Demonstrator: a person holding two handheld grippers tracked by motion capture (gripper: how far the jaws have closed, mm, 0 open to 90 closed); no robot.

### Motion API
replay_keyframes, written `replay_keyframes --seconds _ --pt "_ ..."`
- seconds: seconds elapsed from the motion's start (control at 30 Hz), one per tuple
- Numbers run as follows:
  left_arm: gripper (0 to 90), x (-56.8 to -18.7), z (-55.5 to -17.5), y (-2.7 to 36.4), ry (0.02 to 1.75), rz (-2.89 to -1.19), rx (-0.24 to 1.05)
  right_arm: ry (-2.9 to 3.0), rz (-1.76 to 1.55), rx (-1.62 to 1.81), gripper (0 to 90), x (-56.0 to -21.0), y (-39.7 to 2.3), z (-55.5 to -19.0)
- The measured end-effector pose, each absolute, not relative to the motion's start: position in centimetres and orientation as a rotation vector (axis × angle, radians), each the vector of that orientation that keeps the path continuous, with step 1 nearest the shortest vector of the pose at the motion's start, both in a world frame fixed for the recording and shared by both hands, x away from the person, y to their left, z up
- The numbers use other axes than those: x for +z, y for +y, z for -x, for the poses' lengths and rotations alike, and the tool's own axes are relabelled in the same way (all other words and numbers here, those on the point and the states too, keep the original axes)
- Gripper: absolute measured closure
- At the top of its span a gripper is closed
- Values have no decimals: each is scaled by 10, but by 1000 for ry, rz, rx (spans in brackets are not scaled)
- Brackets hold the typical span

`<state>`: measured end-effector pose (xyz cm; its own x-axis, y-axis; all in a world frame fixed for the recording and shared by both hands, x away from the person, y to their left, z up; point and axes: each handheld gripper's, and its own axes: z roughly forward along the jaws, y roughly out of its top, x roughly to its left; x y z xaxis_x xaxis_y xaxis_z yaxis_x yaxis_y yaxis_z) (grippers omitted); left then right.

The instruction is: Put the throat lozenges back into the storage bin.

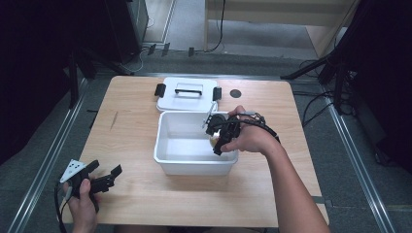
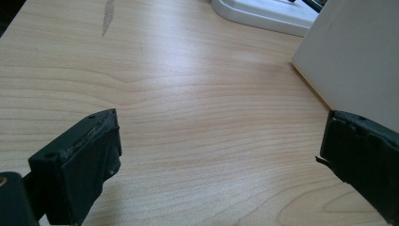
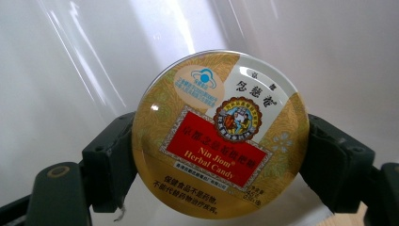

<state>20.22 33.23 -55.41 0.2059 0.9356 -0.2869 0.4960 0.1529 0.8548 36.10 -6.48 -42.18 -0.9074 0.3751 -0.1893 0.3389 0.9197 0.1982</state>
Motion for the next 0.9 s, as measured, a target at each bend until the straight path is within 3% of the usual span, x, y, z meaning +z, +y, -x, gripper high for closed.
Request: replay_keyframes --seconds 0.9 --pt "0 -554 -203 333 1435 -1487 549 2857 -451 57 204 -452 -49 -362"
